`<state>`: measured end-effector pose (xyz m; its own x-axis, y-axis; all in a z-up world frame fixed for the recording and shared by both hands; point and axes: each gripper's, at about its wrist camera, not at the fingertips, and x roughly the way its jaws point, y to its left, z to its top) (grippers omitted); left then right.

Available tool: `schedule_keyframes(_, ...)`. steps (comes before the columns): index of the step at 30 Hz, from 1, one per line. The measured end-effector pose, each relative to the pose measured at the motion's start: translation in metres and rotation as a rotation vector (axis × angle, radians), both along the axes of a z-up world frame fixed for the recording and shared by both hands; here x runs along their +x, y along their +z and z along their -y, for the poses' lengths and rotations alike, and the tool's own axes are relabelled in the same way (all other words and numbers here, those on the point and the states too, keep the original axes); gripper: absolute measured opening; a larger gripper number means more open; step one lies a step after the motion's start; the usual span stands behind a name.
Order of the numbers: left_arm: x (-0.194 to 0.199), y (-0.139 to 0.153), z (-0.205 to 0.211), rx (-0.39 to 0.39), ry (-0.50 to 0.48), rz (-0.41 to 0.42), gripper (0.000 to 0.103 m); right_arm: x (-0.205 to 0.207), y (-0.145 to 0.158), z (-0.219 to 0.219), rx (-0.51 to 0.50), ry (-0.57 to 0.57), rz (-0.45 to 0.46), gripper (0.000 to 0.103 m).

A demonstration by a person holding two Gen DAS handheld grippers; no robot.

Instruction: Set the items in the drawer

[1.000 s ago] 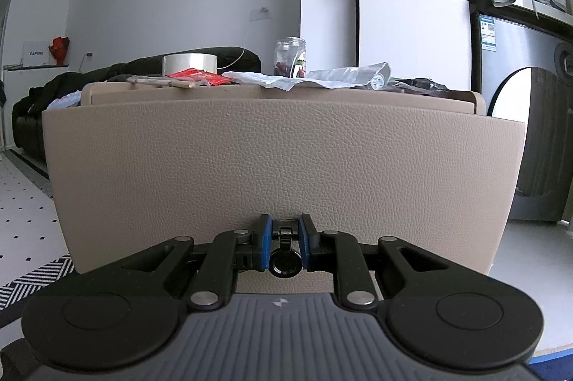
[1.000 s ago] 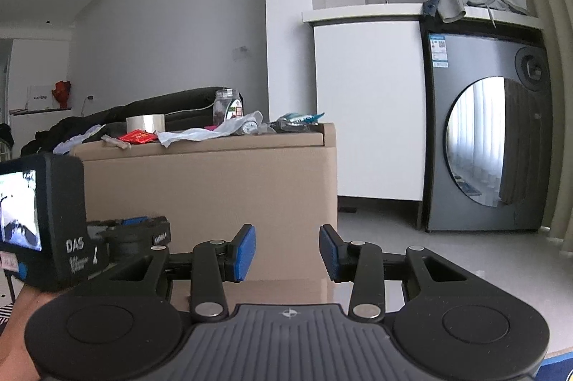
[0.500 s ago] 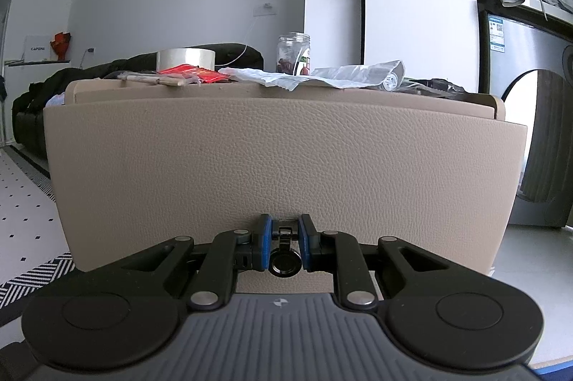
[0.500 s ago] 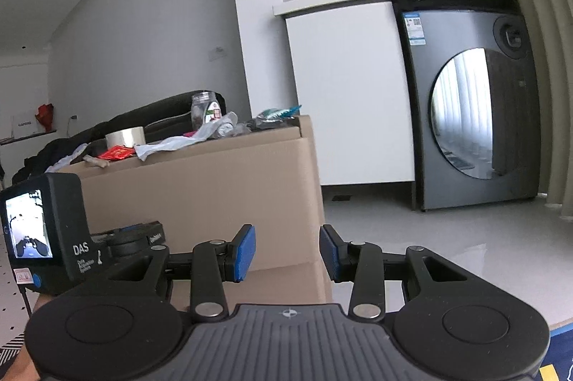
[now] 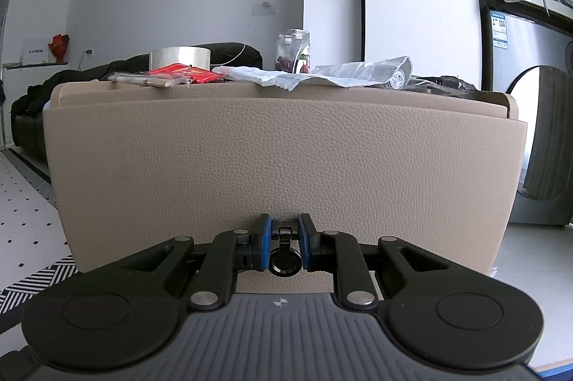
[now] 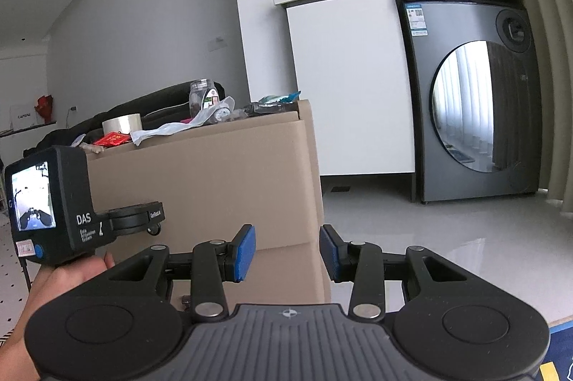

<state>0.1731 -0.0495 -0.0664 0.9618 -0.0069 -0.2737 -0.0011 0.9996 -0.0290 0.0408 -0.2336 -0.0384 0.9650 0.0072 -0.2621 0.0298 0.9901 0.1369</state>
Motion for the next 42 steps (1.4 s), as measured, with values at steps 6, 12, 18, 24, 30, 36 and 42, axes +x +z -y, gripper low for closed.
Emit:
schedule_keyframes(6, 0.006, 0.001, 0.001, -0.004, 0.006, -0.004, 0.019, -0.002, 0.002, 0.0, 0.02, 0.012, 0.003, 0.043)
schedule_keyframes(12, 0.009, 0.001, 0.004, 0.01, 0.009, -0.003, 0.019, 0.0, 0.003, 0.001, 0.009, 0.008, -0.004, 0.043)
schedule_keyframes(18, 0.009, 0.001, 0.006, 0.024, 0.012, -0.004, 0.019, 0.0, 0.001, -0.001, 0.009, 0.007, -0.01, 0.043)
schedule_keyframes(24, 0.009, 0.0, 0.007, 0.037, 0.011, -0.005, 0.019, -0.004, 0.001, -0.002, -0.004, 0.002, -0.013, 0.043)
schedule_keyframes(30, 0.008, 0.0, 0.007, 0.053, 0.003, -0.004, 0.019, -0.006, 0.001, -0.004, -0.022, 0.011, -0.022, 0.043)
schedule_keyframes(36, 0.0, 0.005, 0.005, 0.044, 0.003, -0.001, 0.019, -0.01, 0.003, -0.006, -0.043, 0.006, -0.019, 0.043)
schedule_keyframes(42, -0.014, 0.011, 0.0, 0.042, 0.006, 0.008, 0.02, -0.012, 0.003, -0.007, -0.045, 0.008, -0.025, 0.043)
